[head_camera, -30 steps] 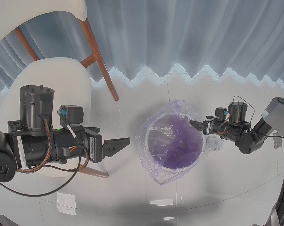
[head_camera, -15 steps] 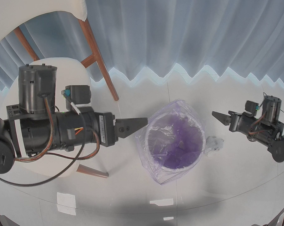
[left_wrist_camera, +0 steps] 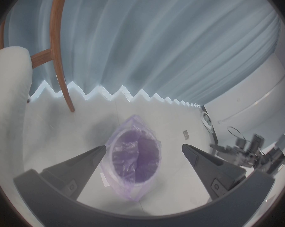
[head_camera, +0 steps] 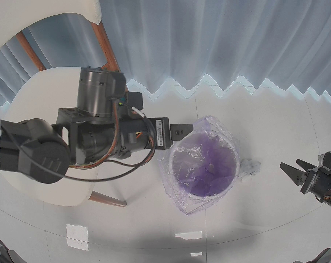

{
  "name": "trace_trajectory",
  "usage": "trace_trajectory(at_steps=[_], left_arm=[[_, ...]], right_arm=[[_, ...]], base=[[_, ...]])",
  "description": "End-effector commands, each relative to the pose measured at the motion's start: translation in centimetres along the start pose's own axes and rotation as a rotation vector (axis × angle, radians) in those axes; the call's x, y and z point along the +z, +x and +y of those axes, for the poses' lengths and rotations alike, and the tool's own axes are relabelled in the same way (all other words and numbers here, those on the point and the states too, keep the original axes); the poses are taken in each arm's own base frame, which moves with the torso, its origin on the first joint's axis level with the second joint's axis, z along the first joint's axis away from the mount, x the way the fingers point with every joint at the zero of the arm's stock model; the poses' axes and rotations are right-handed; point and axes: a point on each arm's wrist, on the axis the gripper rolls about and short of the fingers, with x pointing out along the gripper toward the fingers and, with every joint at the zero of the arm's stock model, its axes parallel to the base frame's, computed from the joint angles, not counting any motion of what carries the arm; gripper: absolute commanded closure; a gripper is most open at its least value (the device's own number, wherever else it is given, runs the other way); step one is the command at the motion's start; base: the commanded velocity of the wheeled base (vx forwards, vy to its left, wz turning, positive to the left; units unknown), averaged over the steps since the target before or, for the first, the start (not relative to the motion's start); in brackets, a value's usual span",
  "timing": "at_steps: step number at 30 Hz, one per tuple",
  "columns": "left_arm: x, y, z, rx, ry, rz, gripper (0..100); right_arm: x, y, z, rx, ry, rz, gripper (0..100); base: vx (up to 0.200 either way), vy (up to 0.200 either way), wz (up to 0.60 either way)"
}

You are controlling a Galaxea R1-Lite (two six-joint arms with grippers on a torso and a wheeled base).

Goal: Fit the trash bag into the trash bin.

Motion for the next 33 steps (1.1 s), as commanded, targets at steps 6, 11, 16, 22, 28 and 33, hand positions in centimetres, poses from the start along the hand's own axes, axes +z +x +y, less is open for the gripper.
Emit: trace_trajectory(at_steps=[6,11,16,22,28,33], left_arm=[[0.3,4.1,-0.1,0.027,-0.030,-0.021,0],[0.1,4.1,1.6,0.093,-0.007,0.021,0],[-0.2,4.5,3.6,0.165,0.029,0.042,0],[-0.1,4.8,3.8,0.170,0.034,0.033,0],[0.2,5.5,4.1,0.188,0.038,-0.015,0],[0.2,7.5,6.7,0.237,0.126,-0.006,0]], right_arm=[[0.1,-1.9,0.3,-0.002,0.003,-0.066,0],[-0.3,-2.3,0.3,-0.004,0.005,-0.058,0],[-0.5,-2.4,0.3,-0.004,0.006,-0.056,0],[-1.2,-2.7,0.2,-0.011,0.012,-0.036,0],[-1.5,-2.9,0.2,-0.011,0.018,-0.028,0],[-1.7,-3.8,0.3,-0.045,0.056,-0.063,0]], base=[[0.000,-0.200,0.00],[0.000,-0.200,0.00],[0.000,-0.120,0.00],[0.000,0.000,0.00],[0.000,0.000,0.00],[0.000,0.000,0.00]])
